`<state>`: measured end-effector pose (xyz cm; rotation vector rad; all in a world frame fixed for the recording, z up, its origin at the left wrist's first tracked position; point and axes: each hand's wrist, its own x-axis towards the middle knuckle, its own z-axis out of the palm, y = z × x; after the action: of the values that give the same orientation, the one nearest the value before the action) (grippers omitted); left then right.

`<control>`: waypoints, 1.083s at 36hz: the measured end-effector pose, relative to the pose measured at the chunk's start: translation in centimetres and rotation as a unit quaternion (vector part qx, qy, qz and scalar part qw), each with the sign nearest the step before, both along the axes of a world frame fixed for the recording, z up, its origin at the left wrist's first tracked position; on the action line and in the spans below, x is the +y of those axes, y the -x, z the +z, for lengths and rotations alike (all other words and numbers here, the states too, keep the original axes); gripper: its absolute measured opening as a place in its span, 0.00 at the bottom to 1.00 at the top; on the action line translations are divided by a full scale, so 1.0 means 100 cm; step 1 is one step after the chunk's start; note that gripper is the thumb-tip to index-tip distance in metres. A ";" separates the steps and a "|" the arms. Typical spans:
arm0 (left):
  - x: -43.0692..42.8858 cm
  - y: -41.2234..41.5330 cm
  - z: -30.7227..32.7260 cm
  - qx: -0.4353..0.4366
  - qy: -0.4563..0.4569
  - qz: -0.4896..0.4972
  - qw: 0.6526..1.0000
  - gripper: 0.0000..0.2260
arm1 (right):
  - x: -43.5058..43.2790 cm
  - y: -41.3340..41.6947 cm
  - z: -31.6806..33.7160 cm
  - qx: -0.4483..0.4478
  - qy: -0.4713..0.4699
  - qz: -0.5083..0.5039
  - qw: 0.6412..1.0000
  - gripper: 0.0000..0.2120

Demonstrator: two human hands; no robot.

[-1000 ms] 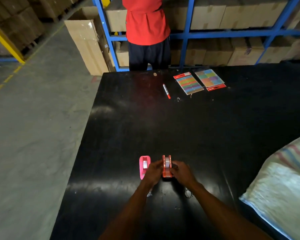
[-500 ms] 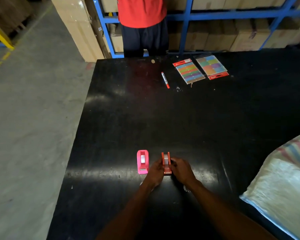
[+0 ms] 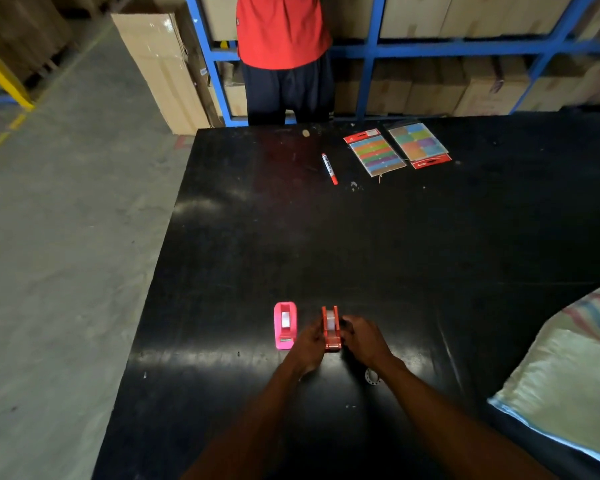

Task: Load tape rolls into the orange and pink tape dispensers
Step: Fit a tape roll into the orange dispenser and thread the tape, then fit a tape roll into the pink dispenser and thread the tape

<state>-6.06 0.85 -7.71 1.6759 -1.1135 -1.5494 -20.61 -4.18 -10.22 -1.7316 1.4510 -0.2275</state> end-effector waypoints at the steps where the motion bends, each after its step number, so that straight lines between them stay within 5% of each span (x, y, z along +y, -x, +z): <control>1: 0.000 -0.001 0.000 0.002 0.001 0.001 1.000 0.19 | 0.000 0.001 0.002 0.006 -0.002 -0.001 1.000 0.07; 27: 0.014 -0.132 0.021 -0.169 0.093 0.004 0.981 0.20 | 0.005 -0.054 0.049 0.033 0.075 0.023 0.996 0.07; 33: 0.017 -0.142 0.010 -0.179 0.055 -0.043 0.981 0.34 | 0.003 -0.080 0.045 0.053 0.098 0.088 0.990 0.03; 39: 0.014 -0.146 -0.011 -0.192 0.048 -0.111 0.974 0.49 | -0.003 -0.112 0.045 0.140 0.091 0.167 0.972 0.15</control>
<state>8.53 2.21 -8.85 1.8854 -1.5941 -1.3030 -9.37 -4.45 -5.73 -2.1960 1.3344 0.0707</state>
